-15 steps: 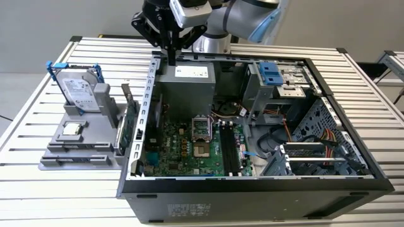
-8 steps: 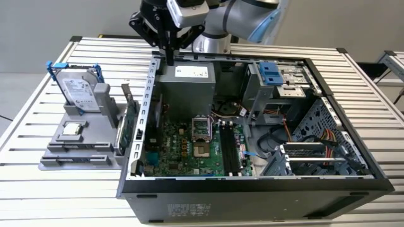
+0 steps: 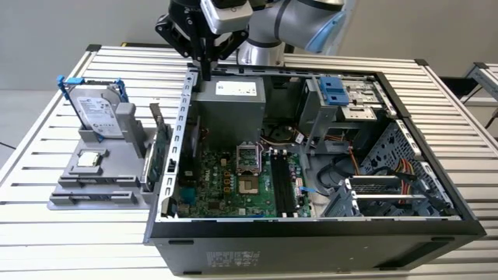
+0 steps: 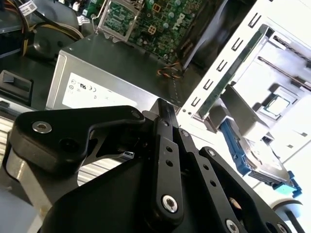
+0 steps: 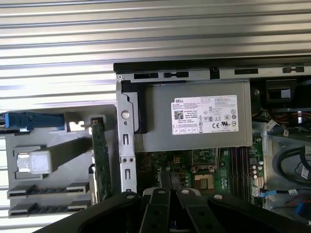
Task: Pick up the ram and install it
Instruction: 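Reach for the ram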
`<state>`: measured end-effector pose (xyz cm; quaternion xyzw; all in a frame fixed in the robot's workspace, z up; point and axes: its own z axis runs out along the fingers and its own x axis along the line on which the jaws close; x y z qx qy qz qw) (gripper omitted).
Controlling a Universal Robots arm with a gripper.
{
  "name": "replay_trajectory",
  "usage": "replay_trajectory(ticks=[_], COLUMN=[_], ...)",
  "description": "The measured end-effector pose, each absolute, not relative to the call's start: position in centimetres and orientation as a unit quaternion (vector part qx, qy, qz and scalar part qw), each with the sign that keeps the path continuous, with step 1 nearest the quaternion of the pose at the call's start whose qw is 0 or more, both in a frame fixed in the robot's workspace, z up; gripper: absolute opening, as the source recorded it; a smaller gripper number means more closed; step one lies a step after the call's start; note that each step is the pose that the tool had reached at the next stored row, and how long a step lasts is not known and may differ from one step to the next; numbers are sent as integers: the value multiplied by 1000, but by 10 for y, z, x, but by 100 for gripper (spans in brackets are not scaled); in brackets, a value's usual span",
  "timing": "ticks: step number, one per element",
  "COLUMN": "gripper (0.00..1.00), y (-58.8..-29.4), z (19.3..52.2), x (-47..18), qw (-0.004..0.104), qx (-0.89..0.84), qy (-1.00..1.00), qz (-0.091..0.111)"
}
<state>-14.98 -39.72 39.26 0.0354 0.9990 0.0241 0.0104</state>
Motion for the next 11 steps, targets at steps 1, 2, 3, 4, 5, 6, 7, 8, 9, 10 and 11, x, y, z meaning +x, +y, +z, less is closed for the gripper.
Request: replay_trajectory(ticks=[1,2,3,4,5,6,7,8,9,10,11], gripper=[0,0,0,0,0,0,0,0,0,0,0], y=[-397,-397,-397,-397,-397,-397,-397,-397,-397,-397,-397], z=[393,393,393,393,393,393,393,393,393,393,393], x=[-150,-151,-152,-152,-153,-153,-154,-154,-155,-155,-156], qw=[10,10,10,10,10,10,10,10,10,10,10], qx=[35,35,35,35,35,35,35,35,35,35,35], qy=[999,999,999,999,999,999,999,999,999,999,999], qz=[24,24,24,24,24,24,24,24,24,24,24])
